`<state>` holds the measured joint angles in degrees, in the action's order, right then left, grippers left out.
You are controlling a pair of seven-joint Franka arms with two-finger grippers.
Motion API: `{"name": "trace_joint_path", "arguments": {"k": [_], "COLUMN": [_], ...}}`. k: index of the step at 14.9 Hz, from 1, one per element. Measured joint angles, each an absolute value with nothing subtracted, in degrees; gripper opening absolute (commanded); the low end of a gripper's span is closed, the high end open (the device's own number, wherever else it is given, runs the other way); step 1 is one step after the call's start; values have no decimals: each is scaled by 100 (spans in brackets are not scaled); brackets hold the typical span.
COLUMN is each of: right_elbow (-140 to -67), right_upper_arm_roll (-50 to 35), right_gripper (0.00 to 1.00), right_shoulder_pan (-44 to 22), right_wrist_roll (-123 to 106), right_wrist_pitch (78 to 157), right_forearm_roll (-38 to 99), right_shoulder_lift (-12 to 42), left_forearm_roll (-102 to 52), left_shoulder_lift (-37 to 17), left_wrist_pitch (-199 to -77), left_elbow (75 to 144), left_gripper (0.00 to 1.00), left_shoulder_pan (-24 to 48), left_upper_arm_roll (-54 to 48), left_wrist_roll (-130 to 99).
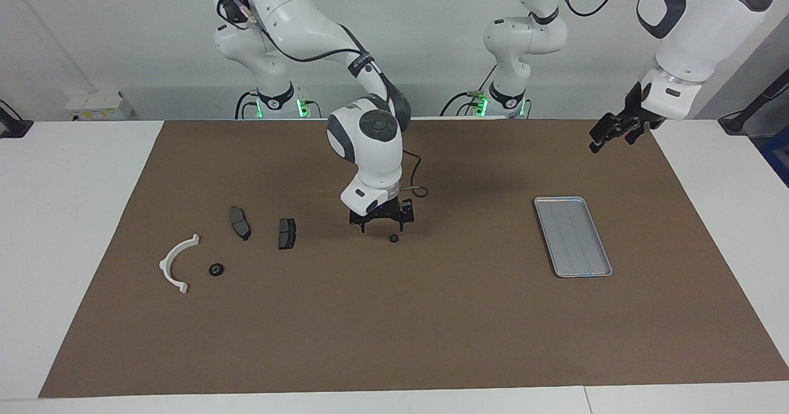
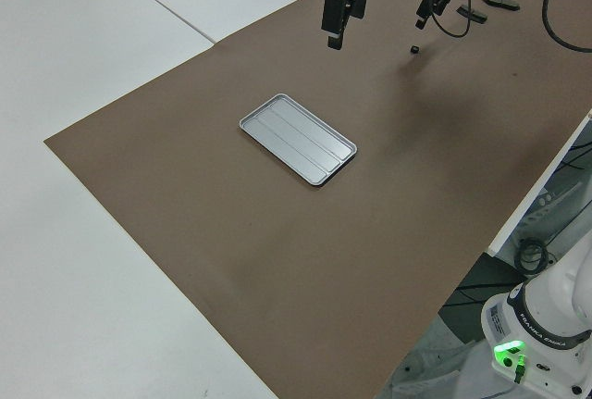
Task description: Place bearing gear from tray to pile
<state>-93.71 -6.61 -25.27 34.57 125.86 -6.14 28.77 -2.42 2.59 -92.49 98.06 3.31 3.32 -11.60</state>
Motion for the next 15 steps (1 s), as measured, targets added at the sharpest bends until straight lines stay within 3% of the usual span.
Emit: {"name": "trace_joint_path", "arguments": {"k": [8, 12, 15], "right_elbow": [-9347, -9346, -9361], "right_upper_arm_roll": [-677, -658, -654], "right_gripper": [100, 87, 86], "right_shoulder_pan": [-2773, -2735, -2739], "right_wrist_roll": [3468, 3468, 3468], "right_wrist_pitch": [12938, 12947, 12994], "right_forearm_roll": [-610, -610, -610], "right_shoulder_lift": [3206, 3212, 3234], "left_forearm_roll": [-242, -242, -242], "left_shoulder_lift": [260, 263, 264], "left_wrist_pitch": [-9249, -9249, -9249], "left_elbow": [9806, 9806, 9806], "left_gripper": [100, 100, 100], "left_shoulder_pan": [331, 331, 331], "left_upper_arm_roll": [311, 306, 306], "left_wrist_roll": [-1160, -1160, -1160]}}
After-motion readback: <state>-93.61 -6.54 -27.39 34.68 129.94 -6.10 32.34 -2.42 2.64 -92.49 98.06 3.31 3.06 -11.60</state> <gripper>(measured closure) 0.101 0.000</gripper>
